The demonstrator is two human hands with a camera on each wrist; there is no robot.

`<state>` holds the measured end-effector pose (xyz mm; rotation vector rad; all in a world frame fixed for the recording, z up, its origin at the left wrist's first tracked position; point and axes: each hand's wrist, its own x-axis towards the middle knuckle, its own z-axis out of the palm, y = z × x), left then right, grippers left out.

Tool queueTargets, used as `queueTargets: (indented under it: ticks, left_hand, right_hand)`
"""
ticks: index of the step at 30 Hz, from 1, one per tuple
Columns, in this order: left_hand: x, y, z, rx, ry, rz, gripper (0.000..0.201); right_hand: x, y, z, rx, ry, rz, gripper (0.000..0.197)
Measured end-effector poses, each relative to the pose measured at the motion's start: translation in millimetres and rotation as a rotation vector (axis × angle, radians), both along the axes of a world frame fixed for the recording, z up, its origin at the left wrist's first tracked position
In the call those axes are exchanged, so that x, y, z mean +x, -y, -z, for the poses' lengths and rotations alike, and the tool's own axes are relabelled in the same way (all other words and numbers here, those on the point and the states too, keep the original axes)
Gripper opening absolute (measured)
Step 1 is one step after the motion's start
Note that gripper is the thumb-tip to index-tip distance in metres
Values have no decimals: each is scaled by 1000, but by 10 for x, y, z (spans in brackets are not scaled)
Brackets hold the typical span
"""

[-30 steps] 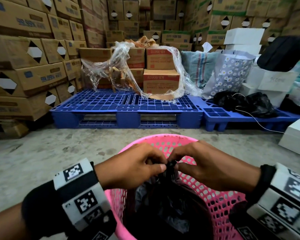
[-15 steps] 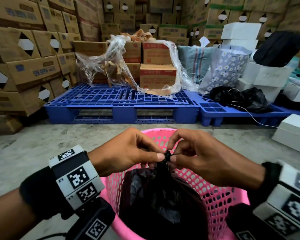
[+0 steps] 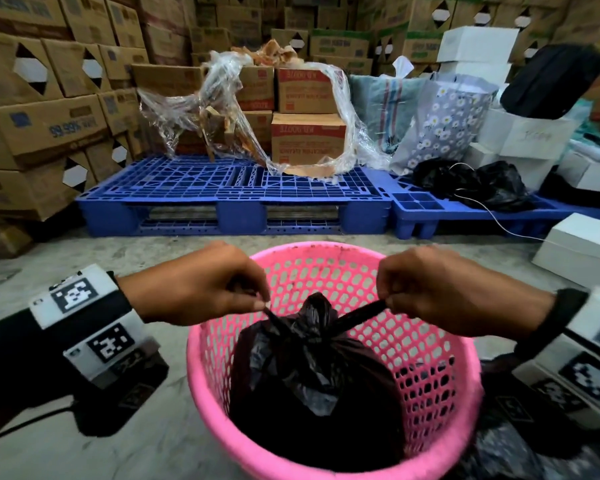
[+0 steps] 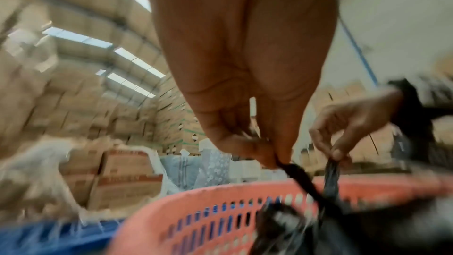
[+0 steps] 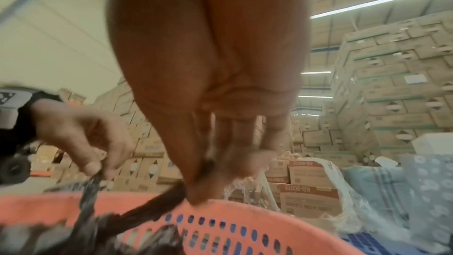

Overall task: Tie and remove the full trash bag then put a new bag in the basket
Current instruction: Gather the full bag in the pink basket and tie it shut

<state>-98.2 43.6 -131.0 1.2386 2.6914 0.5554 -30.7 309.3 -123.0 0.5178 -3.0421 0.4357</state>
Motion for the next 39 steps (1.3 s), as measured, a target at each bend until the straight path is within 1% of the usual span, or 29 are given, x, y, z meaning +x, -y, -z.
queueTargets:
  ticks: [2, 3, 4, 6, 8, 10, 11, 12, 13, 15, 16, 17, 18, 22, 25, 28, 30, 31, 33, 35, 36, 37, 38, 39]
  left_hand:
    - [51, -89, -94, 196, 194, -16, 22]
    - [94, -147, -125, 238, 279, 11, 27]
    - [134, -217, -140, 244, 328, 55, 28]
    - [197, -348, -134, 220, 364, 136, 19]
    - [185, -420, -120, 215, 365, 146, 9]
    - [137, -421, -117, 209, 365, 123, 10]
    - [108, -399, -118, 209, 365, 105, 10]
    - [72, -378, -121, 209, 364, 90, 9]
    - [43, -347, -122, 210, 357, 74, 8]
    - [-19, -303, -117, 208, 341, 51, 6]
    - [-42, -295, -114, 198, 327, 43, 6]
    - [-53, -284, -127, 185, 307, 40, 6]
    - [-74, -288, -136, 171, 293, 38, 7]
    - [-166, -299, -104, 140, 291, 21, 13]
    - [-228, -309, -103, 147, 400, -23, 13]
    - [-269, -371, -151, 148, 525, -118, 10]
    - [-219, -407, -236, 159, 601, -192, 4]
    - [-178, -411, -292, 163, 620, -231, 8]
    - [-40, -415, -542, 146, 650, -325, 18]
    - [140, -404, -935, 182, 707, -444, 19]
    - [226, -382, -1156, 239, 746, -517, 17]
    - [302, -348, -1497, 297, 773, -591, 15]
    - [357, -311, -1776, 351, 783, -648, 14]
    - [432, -230, -2161, 398, 779, -697, 12]
  right_hand:
    - [32, 130, -105, -225, -59, -108, 15]
    - [58, 219, -139, -306, -77, -162, 12]
    - [73, 307, -155, -362, -91, -215, 11]
    - [86, 449, -135, -424, -88, -278, 12]
    - [71, 451, -128, -483, -32, -279, 11]
    - [59, 327, -131, -521, 10, -254, 8]
    - [47, 219, -119, -473, -21, -220, 14]
    - [24, 69, -90, -363, -58, -167, 28]
    - [12, -67, -54, -218, -58, -95, 44]
    - [-3, -327, 90, 87, 71, 26, 84]
    - [-16, -447, 212, 185, 139, 62, 97]
    - [-1, -522, 307, 245, 185, 80, 98]
    - [5, -582, 404, 260, 224, 75, 95]
    - [6, -686, 672, 203, 291, 55, 99]
    - [-27, -676, 671, 146, 271, 50, 102]
    - [-64, -703, 619, 143, 294, 76, 114]
    - [-14, -714, 503, 129, 372, 98, 116]
    - [32, -693, 385, 134, 400, 115, 116]
    - [170, -705, 44, 160, 427, 163, 122]
    - [351, -682, -529, 176, 515, 245, 129]
    - [428, -594, -797, 163, 546, 276, 129]
    - [501, -519, -1104, 149, 603, 306, 122]
    - [591, -518, -1419, 55, 666, 352, 108]
    - [769, -561, -1921, -4, 659, 411, 90]
